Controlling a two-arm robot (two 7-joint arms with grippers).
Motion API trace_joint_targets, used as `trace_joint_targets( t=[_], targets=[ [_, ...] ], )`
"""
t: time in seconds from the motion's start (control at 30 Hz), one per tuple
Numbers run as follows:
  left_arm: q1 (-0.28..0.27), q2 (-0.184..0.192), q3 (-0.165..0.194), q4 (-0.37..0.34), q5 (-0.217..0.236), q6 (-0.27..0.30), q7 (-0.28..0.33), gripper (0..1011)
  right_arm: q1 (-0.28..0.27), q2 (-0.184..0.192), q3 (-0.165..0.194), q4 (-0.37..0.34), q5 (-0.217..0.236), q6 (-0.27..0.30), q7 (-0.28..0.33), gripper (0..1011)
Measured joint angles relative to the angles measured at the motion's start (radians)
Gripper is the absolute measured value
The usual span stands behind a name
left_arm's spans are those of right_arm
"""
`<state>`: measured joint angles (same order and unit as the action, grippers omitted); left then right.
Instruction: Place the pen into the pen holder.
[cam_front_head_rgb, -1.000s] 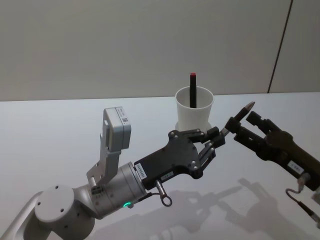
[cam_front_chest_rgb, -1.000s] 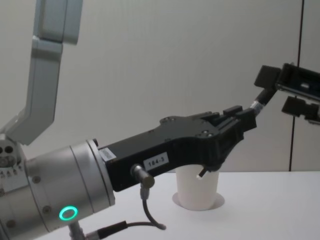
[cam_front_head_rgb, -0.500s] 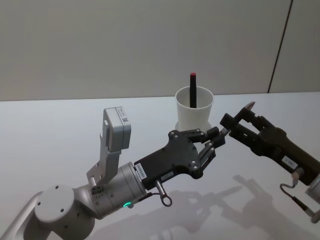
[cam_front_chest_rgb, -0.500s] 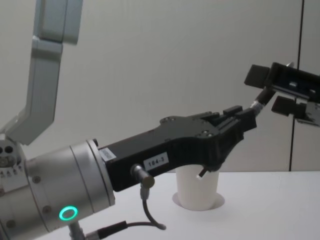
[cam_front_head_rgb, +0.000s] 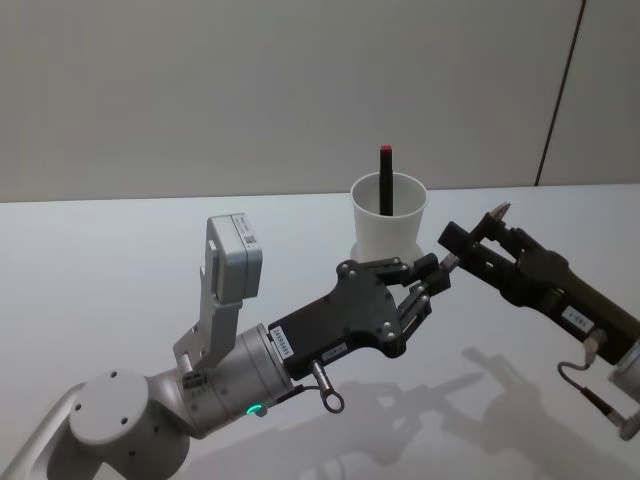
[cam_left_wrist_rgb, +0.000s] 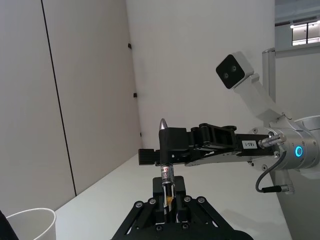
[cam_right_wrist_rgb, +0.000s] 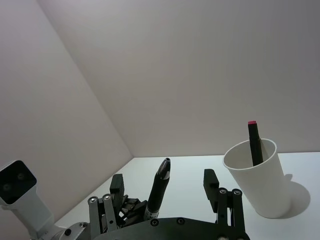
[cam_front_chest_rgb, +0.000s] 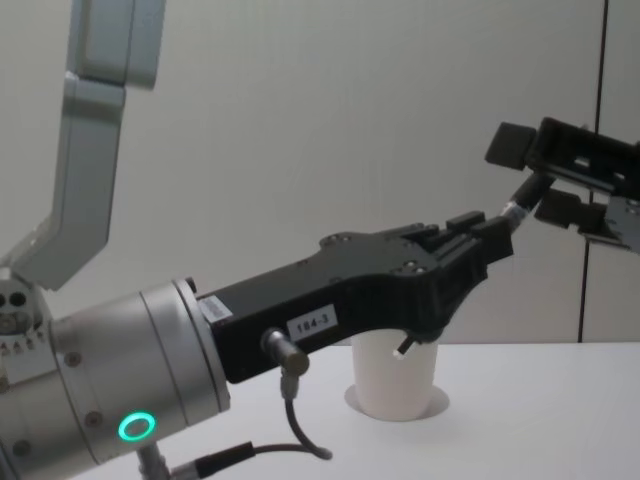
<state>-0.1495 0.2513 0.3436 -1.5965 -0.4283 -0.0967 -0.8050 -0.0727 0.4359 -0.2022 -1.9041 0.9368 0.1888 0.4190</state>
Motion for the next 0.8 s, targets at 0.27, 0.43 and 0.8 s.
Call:
trace_joint_targets(
  t=[0.27,0.43,0.8],
  targets=[
    [0.000,0.000,0.000,0.000,0.000,0.000,0.000,129,0.008,0.006,-0.004,0.006,0.010,0.009,0.026,1001],
    [0.000,0.000,0.000,0.000,0.000,0.000,0.000,129,0.011,0.010,-0.008,0.007,0.013,0.011,0.040,1001],
    [0.000,0.000,0.000,0.000,0.000,0.000,0.000,130,0.014,0.016,-0.014,0.007,0.013,0.008,0.046,989]
  ],
)
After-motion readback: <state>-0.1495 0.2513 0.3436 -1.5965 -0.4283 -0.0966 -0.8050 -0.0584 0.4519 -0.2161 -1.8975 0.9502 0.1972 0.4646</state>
